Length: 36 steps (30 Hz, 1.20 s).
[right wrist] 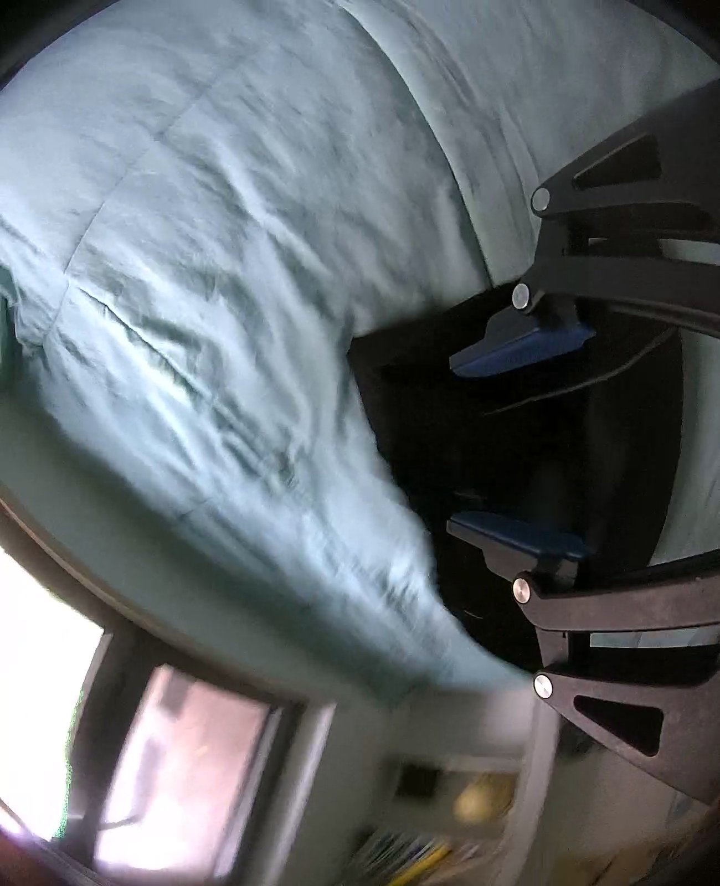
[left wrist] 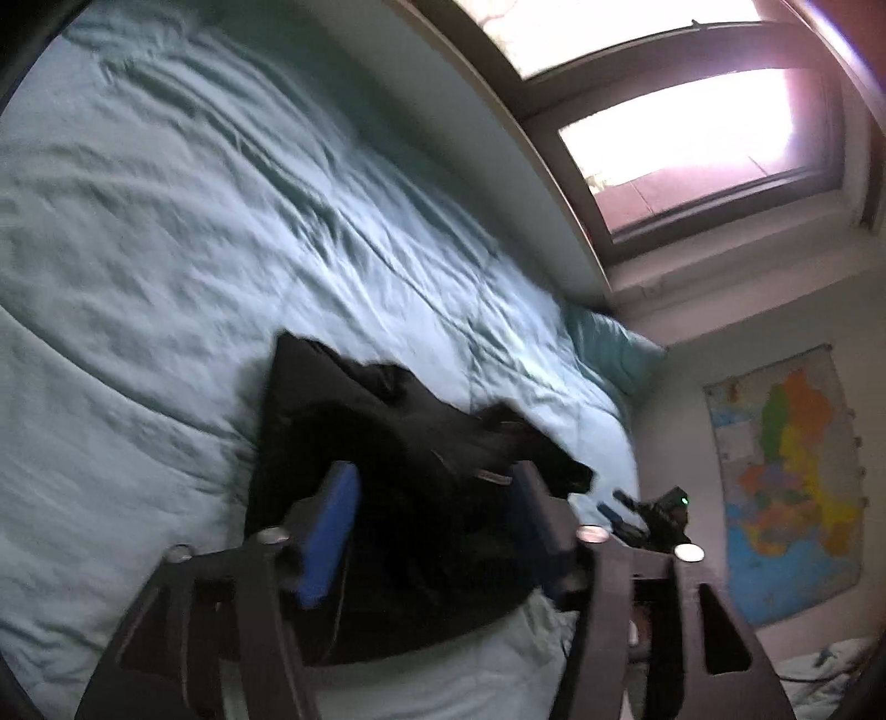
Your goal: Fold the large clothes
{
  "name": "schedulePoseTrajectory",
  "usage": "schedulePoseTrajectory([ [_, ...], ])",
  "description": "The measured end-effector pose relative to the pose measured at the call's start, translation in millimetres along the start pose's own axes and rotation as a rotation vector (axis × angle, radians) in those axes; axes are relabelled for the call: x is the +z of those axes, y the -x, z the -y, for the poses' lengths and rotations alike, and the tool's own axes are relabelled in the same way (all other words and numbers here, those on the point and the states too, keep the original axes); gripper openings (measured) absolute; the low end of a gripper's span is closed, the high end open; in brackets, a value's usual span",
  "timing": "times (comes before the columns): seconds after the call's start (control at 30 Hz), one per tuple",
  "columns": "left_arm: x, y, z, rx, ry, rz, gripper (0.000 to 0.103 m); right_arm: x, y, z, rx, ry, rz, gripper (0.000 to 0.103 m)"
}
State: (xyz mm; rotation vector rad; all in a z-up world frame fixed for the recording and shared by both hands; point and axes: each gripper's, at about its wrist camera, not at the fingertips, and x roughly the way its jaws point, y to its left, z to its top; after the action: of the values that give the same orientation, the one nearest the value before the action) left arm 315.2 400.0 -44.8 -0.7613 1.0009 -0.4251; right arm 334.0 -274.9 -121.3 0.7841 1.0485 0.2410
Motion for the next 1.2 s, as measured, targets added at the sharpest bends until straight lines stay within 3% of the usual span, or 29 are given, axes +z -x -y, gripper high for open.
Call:
schedulePoseTrajectory([
  [0.1,2.2,-9.9,-1.3,0.134,-0.026,0.021,0.074,-5.4,-21.9,-15.2,-0.133,0.125,-0.027,0.055],
  [0.23,5.2,-66.8,-7.4,0.376,-0.151,-0.081,0.074,-6.1,-67.9,-34.1,-0.326,0.33,-0.065,0.055],
  [0.37,18.5,-116.3,-25.7,0.477,-0.233,-0.135,0.074,4.0,-94.9,-34.2,-0.375,0.448,-0.092,0.055],
  [0.6,53.1,-148.5,-74.0,0.292,-0.055,-0.212,0.074,29.5,-121.5,-15.4,-0.354,0.521,-0.129,0.065],
  [0.67,55.1,-161.9,-81.9,0.268,-0.023,-0.266,0.074,35.0,-132.3,-10.2,-0.338,0.518,-0.159,0.065],
  [0.77,54.3,-173.5,-82.0,0.248,-0.031,-0.287,0.074,42.3,-151.4,-4.7,-0.301,0.502,-0.192,0.065],
  [0.8,53.6,-174.5,-79.3,0.253,-0.041,-0.269,0.07,43.7,-158.7,-3.5,-0.3,0.49,-0.2,0.06],
  [0.83,52.4,-173.7,-75.7,0.252,-0.05,-0.241,0.062,42.9,-163.1,-4.2,-0.301,0.487,-0.199,0.049],
  [0.87,51.1,-173.4,-71.8,0.267,-0.054,-0.222,0.048,41.2,-164.8,-5.2,-0.305,0.488,-0.198,0.029],
  [0.9,49.7,-173.4,-69.5,0.293,-0.059,-0.213,0.04,36.6,-163.9,-8.6,-0.329,0.5,-0.187,0.019],
  [1.03,34.8,-144.0,-41.9,0.329,-0.095,-0.097,0.027,12.8,-122.5,-32.5,-0.418,0.55,-0.023,0.017],
  [1.1,31.2,-126.4,-25.1,0.299,-0.107,-0.044,0.019,6.4,-99.0,-46.8,-0.435,0.562,0.044,0.016],
  [1.2,45.5,-106.5,9.7,0.261,-0.162,0.037,0.019,9.1,-72.1,-76.0,-0.493,0.607,0.146,0.014],
])
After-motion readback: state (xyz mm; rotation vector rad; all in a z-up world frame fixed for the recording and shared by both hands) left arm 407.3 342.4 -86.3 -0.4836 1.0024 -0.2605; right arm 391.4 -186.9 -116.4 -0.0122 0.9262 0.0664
